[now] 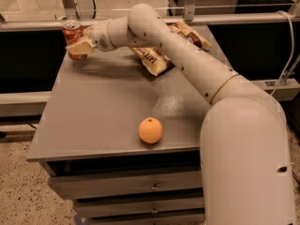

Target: Pick coke can

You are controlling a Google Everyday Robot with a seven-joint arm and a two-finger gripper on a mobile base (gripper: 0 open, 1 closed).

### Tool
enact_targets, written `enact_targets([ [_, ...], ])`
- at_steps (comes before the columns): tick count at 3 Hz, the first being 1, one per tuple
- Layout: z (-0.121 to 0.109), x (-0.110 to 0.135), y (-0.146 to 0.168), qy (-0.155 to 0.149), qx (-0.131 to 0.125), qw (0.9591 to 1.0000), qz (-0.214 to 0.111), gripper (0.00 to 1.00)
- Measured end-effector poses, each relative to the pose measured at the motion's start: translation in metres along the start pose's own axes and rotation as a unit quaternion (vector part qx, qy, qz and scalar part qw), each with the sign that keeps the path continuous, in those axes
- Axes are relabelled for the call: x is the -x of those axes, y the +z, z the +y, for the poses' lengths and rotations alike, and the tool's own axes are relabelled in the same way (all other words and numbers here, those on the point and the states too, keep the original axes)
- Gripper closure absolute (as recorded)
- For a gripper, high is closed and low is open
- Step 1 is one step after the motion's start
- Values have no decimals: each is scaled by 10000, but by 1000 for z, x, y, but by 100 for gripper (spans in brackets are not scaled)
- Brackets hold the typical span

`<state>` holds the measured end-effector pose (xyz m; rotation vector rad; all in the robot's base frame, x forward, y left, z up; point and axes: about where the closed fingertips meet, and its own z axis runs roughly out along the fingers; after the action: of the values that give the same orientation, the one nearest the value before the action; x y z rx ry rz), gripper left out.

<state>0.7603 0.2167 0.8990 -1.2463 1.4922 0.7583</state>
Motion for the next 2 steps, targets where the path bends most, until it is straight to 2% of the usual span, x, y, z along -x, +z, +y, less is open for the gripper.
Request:
enact_targets([
  [1, 34, 31, -53, -446, 506, 9974, -251, 100],
  [2, 60, 48, -100, -772, 843, 9931, -250, 100],
])
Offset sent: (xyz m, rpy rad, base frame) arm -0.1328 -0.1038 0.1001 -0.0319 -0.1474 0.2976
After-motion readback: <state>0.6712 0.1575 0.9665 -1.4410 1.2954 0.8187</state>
